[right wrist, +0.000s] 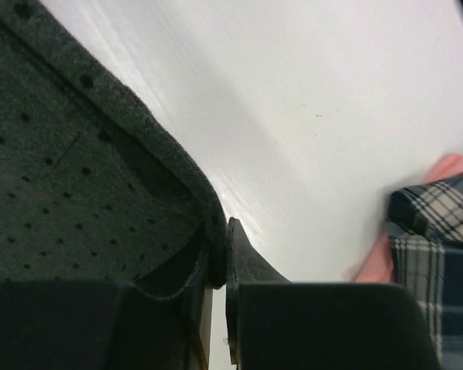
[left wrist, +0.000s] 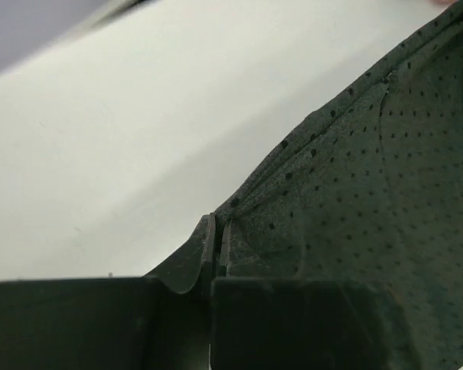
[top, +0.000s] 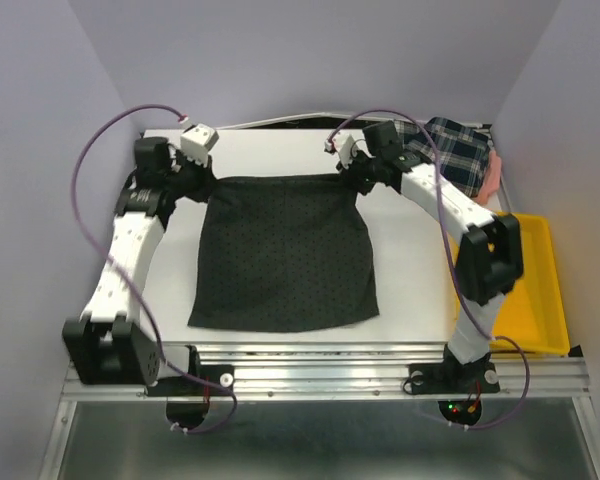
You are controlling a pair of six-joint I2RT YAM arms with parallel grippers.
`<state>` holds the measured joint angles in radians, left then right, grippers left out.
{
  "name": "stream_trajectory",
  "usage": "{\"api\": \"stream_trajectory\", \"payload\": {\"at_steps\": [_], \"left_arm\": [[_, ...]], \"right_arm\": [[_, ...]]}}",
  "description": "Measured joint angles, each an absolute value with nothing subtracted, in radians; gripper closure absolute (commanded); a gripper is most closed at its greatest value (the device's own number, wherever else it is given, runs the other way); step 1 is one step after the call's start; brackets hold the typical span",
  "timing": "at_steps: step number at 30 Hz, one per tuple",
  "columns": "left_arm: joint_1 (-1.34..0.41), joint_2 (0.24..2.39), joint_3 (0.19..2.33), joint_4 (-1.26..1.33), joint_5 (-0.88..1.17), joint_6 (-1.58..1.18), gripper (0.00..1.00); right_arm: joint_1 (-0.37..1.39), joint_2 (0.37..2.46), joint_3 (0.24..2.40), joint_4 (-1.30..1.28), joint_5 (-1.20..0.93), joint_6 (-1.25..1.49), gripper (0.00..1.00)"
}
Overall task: Fold and stack the skirts
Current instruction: Flatten the skirt out, then fold the skirt
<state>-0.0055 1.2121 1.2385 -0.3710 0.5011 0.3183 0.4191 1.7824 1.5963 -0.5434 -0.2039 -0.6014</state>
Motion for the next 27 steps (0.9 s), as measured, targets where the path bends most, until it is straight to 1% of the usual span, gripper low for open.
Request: {"api": "stream_trajectory", "payload": {"at_steps": [1,2,3,4,5,7,8,9,10,11,14,16,17,19,20,22,23,26,27], "left_arm": [[-0.017,1.274,1.242,-0.362,0.481,0.310,1.00],[-0.037,1.409,1.258,-0.337,0.432,0.287,1.00],[-0.046,1.492,1.273,-0.329,0.406,0.273,0.98],[-0.051,1.570,1.295,-0.321,0.385,0.258,0.95],[-0.056,1.645,1.322,-0.314,0.366,0.245,0.91],[-0.060,1.768,1.396,-0.310,0.319,0.228,0.77],[-0.058,1.837,1.465,-0.311,0.278,0.220,0.70],[-0.056,1.867,1.504,-0.310,0.258,0.216,0.52],[-0.049,1.898,1.556,-0.315,0.236,0.217,0.50],[-0.045,1.911,1.589,-0.317,0.221,0.210,0.40],[-0.034,1.898,1.667,-0.308,0.187,0.223,0.38],[-0.027,1.858,1.668,-0.298,0.171,0.232,0.37],[-0.026,1.837,1.660,-0.297,0.167,0.235,0.37],[-0.027,1.785,1.628,-0.291,0.161,0.242,0.41],[-0.027,1.757,1.604,-0.288,0.163,0.243,0.42],[-0.027,1.702,1.541,-0.296,0.191,0.250,0.47],[-0.027,1.682,1.511,-0.305,0.218,0.253,0.49],[-0.027,1.655,1.432,-0.321,0.291,0.253,0.57],[-0.027,1.654,1.414,-0.330,0.315,0.252,0.60]], "right_arm": [[0.404,1.884,1.652,-0.548,-0.198,-0.596,0.98],[0.390,1.982,1.721,-0.551,-0.191,-0.589,0.89],[0.376,2.064,1.778,-0.550,-0.187,-0.585,0.83],[0.365,2.151,1.866,-0.574,-0.184,-0.580,0.67],[0.356,2.229,1.952,-0.589,-0.176,-0.572,0.33],[0.344,2.362,2.122,-0.604,-0.134,-0.566,0.17],[0.337,2.437,2.234,-0.637,-0.097,-0.564,0.05],[0.332,2.481,2.308,-0.648,-0.076,-0.564,0.00],[0.323,2.525,2.377,-0.658,-0.049,-0.558,0.00],[0.318,2.537,2.402,-0.670,-0.034,-0.558,0.00],[0.297,2.514,2.395,-0.696,0.002,-0.550,0.00],[0.288,2.431,2.283,-0.690,0.007,-0.539,0.02],[0.287,2.392,2.240,-0.706,0.008,-0.533,0.09],[0.288,2.297,2.148,-0.716,-0.012,-0.518,0.18],[0.290,2.252,2.108,-0.722,-0.036,-0.515,0.29],[0.293,2.183,2.058,-0.735,-0.077,-0.496,0.38],[0.296,2.159,2.046,-0.739,-0.104,-0.487,0.45],[0.296,2.145,2.059,-0.777,-0.198,-0.455,0.52],[0.296,2.152,2.066,-0.793,-0.224,-0.447,0.52]]}}
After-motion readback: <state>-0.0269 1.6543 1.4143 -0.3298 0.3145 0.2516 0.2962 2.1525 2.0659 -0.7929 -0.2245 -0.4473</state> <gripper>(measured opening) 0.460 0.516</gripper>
